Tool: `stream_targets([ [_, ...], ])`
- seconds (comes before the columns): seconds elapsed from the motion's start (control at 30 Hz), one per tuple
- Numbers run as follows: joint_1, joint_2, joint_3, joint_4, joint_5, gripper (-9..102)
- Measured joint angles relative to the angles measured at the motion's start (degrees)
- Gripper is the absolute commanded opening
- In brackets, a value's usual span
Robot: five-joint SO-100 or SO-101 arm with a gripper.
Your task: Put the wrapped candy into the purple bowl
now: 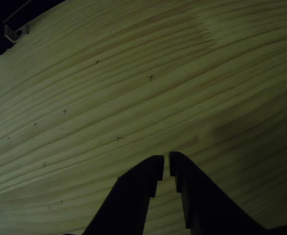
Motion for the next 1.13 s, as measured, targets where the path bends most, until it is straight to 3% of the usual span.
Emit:
stream_targets([
  [1.13, 1.5, 0.0, 0.0, 0.0, 2.8, 1],
])
